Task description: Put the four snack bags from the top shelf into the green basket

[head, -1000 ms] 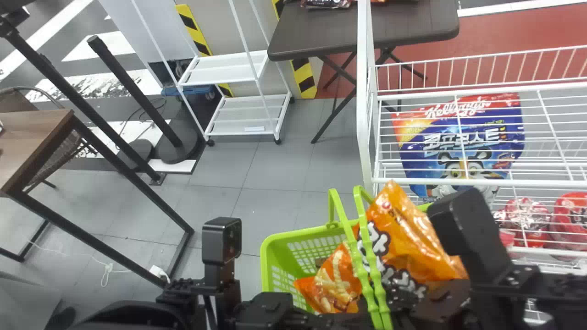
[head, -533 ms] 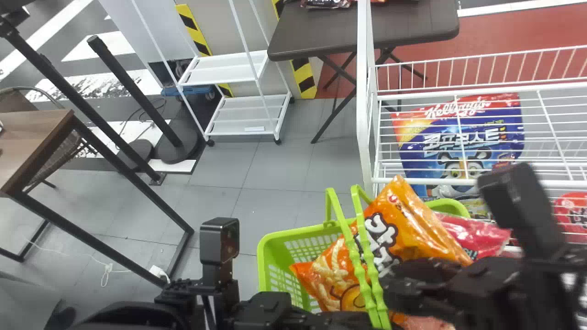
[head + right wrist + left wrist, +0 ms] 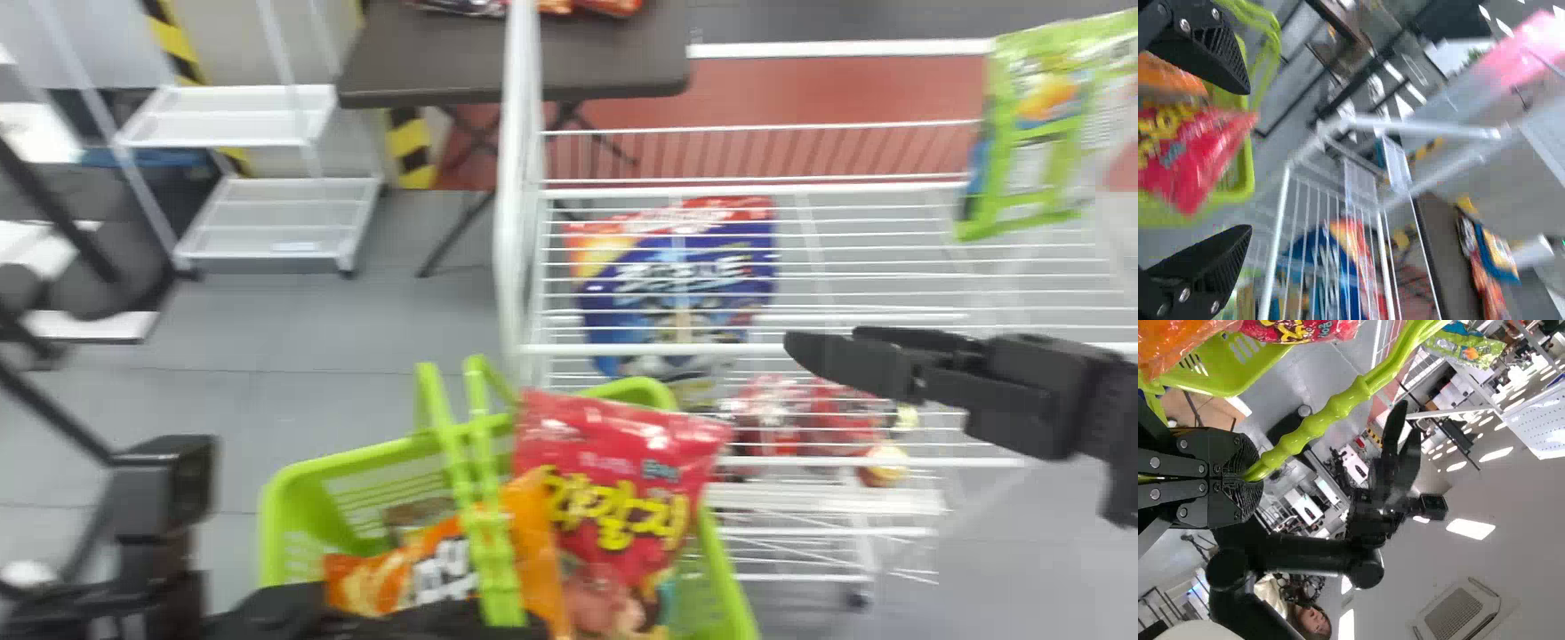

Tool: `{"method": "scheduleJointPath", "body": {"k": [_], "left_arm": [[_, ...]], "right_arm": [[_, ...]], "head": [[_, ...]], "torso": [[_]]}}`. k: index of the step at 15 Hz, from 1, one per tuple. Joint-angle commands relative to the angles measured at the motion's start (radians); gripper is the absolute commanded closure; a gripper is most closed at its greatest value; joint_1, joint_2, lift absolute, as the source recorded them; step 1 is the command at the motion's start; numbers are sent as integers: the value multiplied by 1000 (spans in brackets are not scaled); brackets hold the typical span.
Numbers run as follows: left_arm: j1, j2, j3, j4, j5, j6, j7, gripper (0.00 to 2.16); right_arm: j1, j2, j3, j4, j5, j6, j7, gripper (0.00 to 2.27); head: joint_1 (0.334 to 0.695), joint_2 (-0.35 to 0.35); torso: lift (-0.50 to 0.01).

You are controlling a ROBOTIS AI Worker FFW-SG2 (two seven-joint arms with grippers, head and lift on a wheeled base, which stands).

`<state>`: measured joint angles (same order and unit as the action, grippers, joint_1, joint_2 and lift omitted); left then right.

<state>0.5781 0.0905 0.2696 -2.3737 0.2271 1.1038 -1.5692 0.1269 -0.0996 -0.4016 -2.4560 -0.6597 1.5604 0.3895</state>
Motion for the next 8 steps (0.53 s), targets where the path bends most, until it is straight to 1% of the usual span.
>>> {"method": "scheduleJointPath", "body": {"k": [1, 2, 3, 5, 8], "left_arm": [[-6, 0, -1, 4, 0, 0, -11, 2148], [-7, 0, 0, 7, 0, 0, -11, 2148], [-11, 0, 3, 14, 0, 0, -11, 2148], [-12, 0, 7, 22, 0, -3, -11, 2148], [-17, 0, 13, 44, 0, -12, -11, 2148]], "right_arm": [[-70, -12, 20, 198, 239, -220, 11, 53], [-107, -12, 35, 290, 330, -340, 22, 53], [-156, -12, 53, 405, 416, -487, 26, 53], [-259, -12, 58, 603, 511, -699, 26, 56], [-421, -12, 75, 885, 706, -901, 18, 60]], "head": [[695, -114], [695, -163], [695, -234], [695, -286], [695, -325]], "torso": [[-3], [-3], [-3], [-3], [-3]]}}
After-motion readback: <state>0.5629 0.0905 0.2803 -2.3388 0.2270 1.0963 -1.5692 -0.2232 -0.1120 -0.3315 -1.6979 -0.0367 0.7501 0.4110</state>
